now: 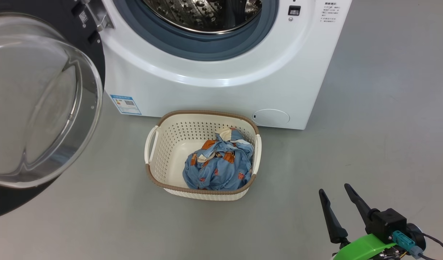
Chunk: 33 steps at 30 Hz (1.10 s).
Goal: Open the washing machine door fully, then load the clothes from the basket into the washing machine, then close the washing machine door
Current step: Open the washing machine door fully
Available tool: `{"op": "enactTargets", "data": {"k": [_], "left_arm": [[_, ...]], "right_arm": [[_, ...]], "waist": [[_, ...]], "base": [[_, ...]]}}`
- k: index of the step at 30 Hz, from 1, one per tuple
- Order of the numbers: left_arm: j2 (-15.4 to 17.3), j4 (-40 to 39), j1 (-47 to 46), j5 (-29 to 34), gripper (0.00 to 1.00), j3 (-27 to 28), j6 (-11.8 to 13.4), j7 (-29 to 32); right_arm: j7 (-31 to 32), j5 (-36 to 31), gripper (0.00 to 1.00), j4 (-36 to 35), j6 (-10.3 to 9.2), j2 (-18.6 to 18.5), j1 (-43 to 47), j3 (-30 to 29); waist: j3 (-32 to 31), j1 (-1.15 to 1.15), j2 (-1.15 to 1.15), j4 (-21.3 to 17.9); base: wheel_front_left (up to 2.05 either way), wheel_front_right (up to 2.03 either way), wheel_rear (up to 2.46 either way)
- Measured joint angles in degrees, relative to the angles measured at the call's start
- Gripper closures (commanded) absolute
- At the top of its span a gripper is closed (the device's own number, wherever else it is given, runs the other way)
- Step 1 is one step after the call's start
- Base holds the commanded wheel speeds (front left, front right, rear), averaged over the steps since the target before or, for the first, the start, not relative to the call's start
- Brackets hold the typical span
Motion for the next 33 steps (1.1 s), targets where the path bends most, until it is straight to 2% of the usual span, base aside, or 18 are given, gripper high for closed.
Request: {"op": "enactTargets", "data": {"k": [6, 14, 22, 23, 24, 26, 27, 28, 29, 30, 33], "left_arm": [[-2.4, -7.6, 3.4, -0.4, 1.0, -2.7, 0.1, 0.0], [-7.9, -17.6, 11.1, -1.7, 1.0, -8.3, 0.1, -0.1], [-8.4, -27.2, 16.7, 0.3, 1.0, -15.5, 0.1, -0.1], [-8.5, -27.8, 17.2, 0.4, 0.96, -16.0, 0.1, -0.1], [-8.6, -28.3, 17.8, 0.5, 0.78, -16.5, 0.1, -0.1], [-8.9, -29.0, 18.9, 0.6, 0.56, -17.3, 0.1, -0.1], [-9.0, -29.3, 19.4, 0.9, 0.4, -17.9, 0.1, -0.1], [-9.2, -29.6, 19.9, 1.0, 0.18, -18.4, 0.1, -0.1], [-9.3, -29.9, 20.3, 1.0, 0.04, -18.8, 0.1, -0.1], [-9.3, -30.2, 20.6, 1.5, 0.0, -19.4, 0.1, -0.1], [-9.4, -30.8, 21.8, 2.3, 0.0, -20.9, 0.1, -0.1]], "right_arm": [[0.0, 0.1, 0.0, -0.1, 0.0, 0.0, 0.1, -0.6], [0.0, 1.1, 0.0, -0.2, 0.0, 0.0, 0.1, -1.3], [0.0, 1.1, 0.0, -0.4, 0.0, 0.0, 0.4, -1.6], [0.0, 1.1, 0.0, -0.4, 0.0, 0.0, 0.5, -1.6], [0.0, 1.1, 0.0, -0.3, 0.0, 0.0, 0.5, -1.6], [0.0, 1.1, 0.0, -0.4, 0.0, 0.0, 0.6, -1.6], [0.0, 1.1, 0.0, -0.4, 0.0, 0.0, 0.6, -1.6], [0.0, 1.1, 0.0, -0.4, 0.0, 0.0, 0.7, -1.6], [0.0, 1.2, 0.0, -0.4, 0.0, 0.0, 0.8, -1.5], [0.0, 1.2, 0.0, -0.4, 0.0, 0.0, 0.9, -1.5], [0.0, 1.5, 0.0, -0.4, 0.0, 0.0, 1.1, -1.4]], "waist": [[-0.8, 0.0, 0.0, -0.1], [-1.8, 0.0, 0.0, 0.0], [-2.9, 0.0, 0.0, -0.2], [-3.0, 0.0, 0.0, -0.2], [-3.2, 0.0, 0.0, -0.3], [-3.6, 0.0, 0.0, -0.4], [-3.8, 0.0, 0.0, -0.5], [-4.0, 0.0, 0.0, -0.6], [-4.1, 0.0, 0.0, -0.7], [-4.3, 0.0, 0.0, -0.8], [-4.7, 0.0, 0.0, -1.4]], "base": [[0.0, 0.0, 0.0], [0.0, 0.0, 0.0], [0.0, 0.0, 0.0], [0.0, 0.0, 0.0], [0.0, 0.0, 0.0], [0.0, 0.0, 0.0], [0.0, 0.0, 0.0], [0.0, 0.0, 0.0], [0.0, 0.0, 0.0], [0.0, 0.0, 0.0], [0.0, 0.0, 0.0]]}}
